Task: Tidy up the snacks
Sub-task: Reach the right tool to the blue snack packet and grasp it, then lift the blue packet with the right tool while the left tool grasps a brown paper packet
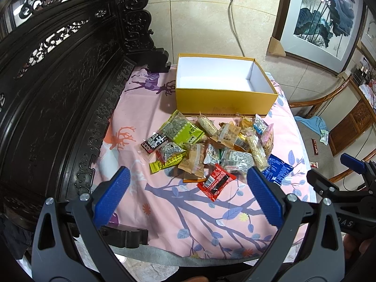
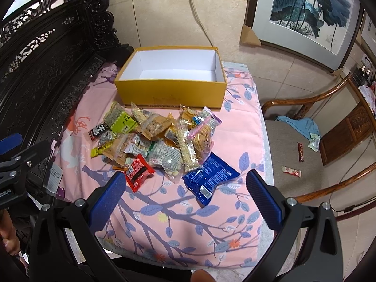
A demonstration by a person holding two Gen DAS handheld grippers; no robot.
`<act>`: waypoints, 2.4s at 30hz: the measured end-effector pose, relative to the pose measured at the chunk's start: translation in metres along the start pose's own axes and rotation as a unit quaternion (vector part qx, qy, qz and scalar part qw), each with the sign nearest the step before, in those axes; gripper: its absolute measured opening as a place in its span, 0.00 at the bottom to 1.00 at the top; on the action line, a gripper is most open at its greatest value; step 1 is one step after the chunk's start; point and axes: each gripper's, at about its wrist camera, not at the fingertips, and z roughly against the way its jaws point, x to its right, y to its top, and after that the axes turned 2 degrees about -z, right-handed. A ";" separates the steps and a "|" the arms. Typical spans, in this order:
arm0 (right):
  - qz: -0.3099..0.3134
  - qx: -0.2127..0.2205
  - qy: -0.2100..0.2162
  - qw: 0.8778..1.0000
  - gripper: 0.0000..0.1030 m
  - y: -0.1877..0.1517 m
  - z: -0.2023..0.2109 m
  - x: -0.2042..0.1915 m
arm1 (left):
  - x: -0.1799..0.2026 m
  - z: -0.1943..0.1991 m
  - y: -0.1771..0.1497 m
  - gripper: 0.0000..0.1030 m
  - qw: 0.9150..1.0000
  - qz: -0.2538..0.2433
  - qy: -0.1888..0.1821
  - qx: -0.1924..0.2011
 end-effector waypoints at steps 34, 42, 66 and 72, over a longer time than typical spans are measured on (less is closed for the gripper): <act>-0.218 -0.128 0.007 0.968 0.61 -0.059 -0.222 0.076 | -0.028 -0.104 -0.046 0.98 0.997 0.019 -0.019 -0.076; -0.216 -0.107 0.013 0.970 0.38 -0.071 -0.184 0.083 | -0.022 -0.122 -0.048 0.98 0.996 -0.006 -0.028 -0.082; -0.268 -0.078 0.095 0.956 0.38 -0.069 -0.117 0.109 | -0.008 -0.247 -0.045 0.24 0.988 0.011 -0.096 -0.119; -0.242 -0.071 0.122 0.960 0.38 -0.054 -0.116 0.108 | -0.016 -0.207 -0.045 0.14 0.989 0.023 -0.113 -0.087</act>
